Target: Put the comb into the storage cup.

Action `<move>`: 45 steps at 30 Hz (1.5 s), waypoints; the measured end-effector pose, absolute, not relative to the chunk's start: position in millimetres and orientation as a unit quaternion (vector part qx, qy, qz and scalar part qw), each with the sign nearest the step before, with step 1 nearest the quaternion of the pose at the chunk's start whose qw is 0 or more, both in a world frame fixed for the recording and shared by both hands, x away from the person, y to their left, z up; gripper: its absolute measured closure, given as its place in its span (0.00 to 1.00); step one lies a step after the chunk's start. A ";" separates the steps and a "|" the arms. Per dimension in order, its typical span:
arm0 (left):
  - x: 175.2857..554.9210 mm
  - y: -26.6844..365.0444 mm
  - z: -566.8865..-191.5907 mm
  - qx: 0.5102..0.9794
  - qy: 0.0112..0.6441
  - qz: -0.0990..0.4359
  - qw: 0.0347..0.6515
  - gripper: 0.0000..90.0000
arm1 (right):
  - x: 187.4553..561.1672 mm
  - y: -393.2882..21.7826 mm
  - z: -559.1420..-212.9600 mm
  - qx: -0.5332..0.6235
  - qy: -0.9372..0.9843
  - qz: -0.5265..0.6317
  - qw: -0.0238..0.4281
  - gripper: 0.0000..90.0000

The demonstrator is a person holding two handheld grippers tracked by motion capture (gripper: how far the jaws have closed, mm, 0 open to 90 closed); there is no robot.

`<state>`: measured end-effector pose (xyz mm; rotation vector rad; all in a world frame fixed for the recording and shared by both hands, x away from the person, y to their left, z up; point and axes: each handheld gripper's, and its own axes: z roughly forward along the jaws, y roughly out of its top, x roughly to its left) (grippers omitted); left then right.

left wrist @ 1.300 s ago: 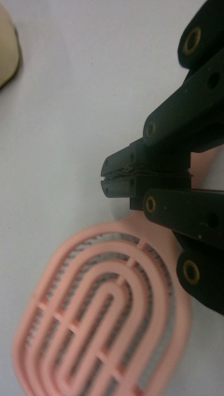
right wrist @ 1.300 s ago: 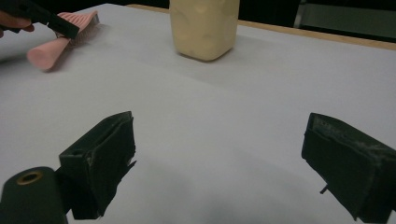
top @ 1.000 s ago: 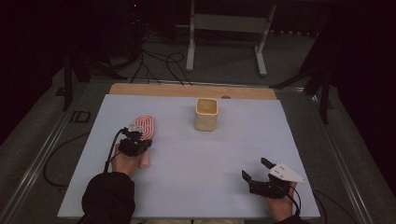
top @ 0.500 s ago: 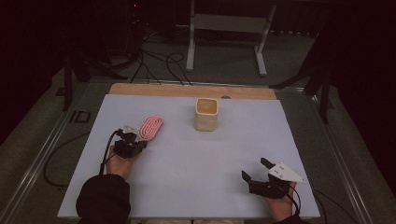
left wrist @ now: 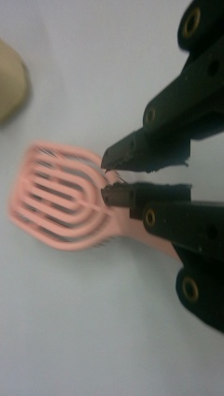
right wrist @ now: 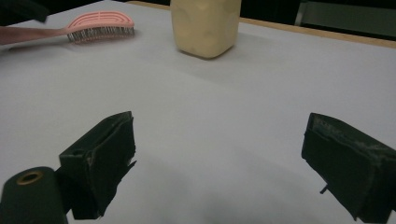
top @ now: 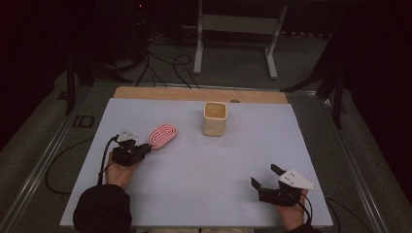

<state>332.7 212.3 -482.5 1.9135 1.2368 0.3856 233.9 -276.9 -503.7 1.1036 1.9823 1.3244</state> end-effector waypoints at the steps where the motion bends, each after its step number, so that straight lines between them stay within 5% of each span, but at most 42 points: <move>1: 328.4 214.4 -476.6 0.749 0.485 0.160 0.422 0.85 | 233.9 -276.9 -503.7 0.406 0.730 0.488 0.254 0.11; 10: 294.1 229.4 -450.8 0.732 0.443 0.217 0.471 0.30 | 233.6 -276.6 -502.9 0.402 0.730 0.489 0.256 0.11; 20: 255.1 246.9 -460.4 0.726 0.419 0.266 0.477 0.02 | 233.0 -274.7 -499.1 0.395 0.729 0.497 0.258 0.11; 45: 234.0 258.0 -489.7 0.725 0.424 0.265 0.474 0.00 | 237.1 -272.6 -495.5 0.369 0.722 0.518 0.271 0.11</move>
